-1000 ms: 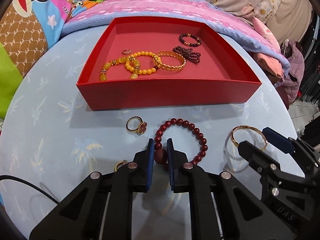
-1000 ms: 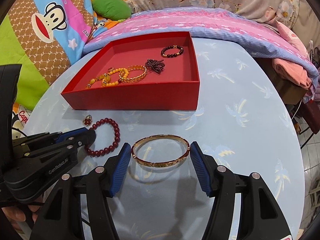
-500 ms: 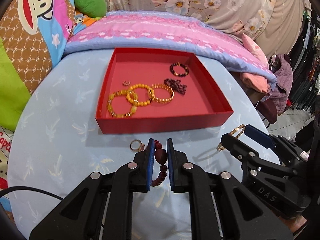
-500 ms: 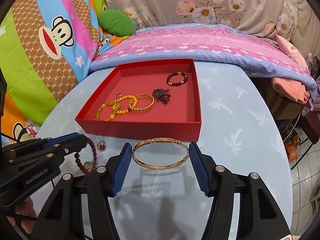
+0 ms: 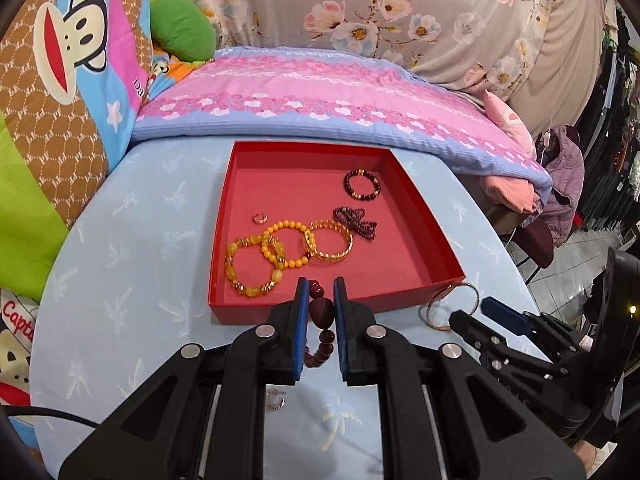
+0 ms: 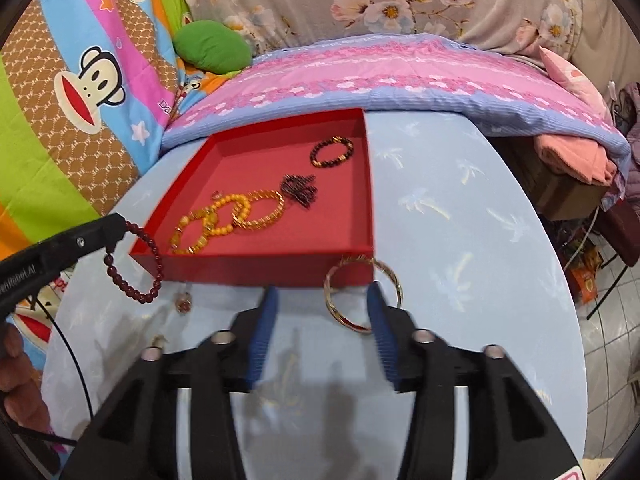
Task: Organize jewelry
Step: 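Carry the dark red bracelet in the left tool while the right tool carries the bangle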
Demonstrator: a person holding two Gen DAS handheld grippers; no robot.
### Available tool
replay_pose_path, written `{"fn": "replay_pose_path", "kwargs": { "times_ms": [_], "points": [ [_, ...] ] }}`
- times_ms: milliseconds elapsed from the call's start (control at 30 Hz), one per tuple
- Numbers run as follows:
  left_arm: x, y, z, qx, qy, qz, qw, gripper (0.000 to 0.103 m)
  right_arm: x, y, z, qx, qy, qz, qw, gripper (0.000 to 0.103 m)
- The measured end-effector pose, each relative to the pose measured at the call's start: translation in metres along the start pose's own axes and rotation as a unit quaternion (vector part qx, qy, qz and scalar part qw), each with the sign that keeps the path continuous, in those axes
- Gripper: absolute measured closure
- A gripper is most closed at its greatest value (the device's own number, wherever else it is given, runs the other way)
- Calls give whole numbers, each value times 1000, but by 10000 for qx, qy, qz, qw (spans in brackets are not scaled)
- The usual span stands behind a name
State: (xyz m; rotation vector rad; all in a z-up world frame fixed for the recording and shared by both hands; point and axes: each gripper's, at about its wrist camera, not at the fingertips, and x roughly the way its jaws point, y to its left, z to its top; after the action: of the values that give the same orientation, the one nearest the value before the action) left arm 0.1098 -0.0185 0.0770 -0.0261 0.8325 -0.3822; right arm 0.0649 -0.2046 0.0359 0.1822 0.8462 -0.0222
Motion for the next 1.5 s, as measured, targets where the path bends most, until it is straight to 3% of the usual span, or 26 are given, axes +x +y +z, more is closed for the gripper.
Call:
{"fn": "replay_pose_path", "kwargs": {
  "times_ms": [200, 300, 600, 733, 1000, 1167, 1267, 1500],
  "points": [
    [13, -1, -19, -44, 262, -14, 9996, 91, 13, -22, -16, 132, 276, -297, 9991, 50],
    [16, -1, -24, -50, 336, -13, 9994, 91, 22, -29, -13, 147, 279, -432, 9986, 42],
    [21, -1, -27, -43, 414, 32, 9991, 91, 52, -25, -11, -86, 426, -624, 9971, 35],
    [22, 0, -27, -57, 422, 40, 9991, 91, 52, -16, -14, -335, 366, -774, 9958, 45],
    [15, 3, -23, -57, 363, 48, 9993, 91, 29, -11, -12, -241, 243, -597, 9976, 45],
    [4, 3, -6, 64, 179, 29, 9998, 91, -9, 7, 11, -289, -185, -214, 9992, 45],
    [-1, 0, 20, 212, -83, 61, 9997, 91, -20, 17, 38, -338, -440, 1, 9985, 45],
    [12, 4, 85, 352, -560, 210, 9976, 91, -1, 38, 90, -488, -676, 163, 9964, 45]
  ]
}}
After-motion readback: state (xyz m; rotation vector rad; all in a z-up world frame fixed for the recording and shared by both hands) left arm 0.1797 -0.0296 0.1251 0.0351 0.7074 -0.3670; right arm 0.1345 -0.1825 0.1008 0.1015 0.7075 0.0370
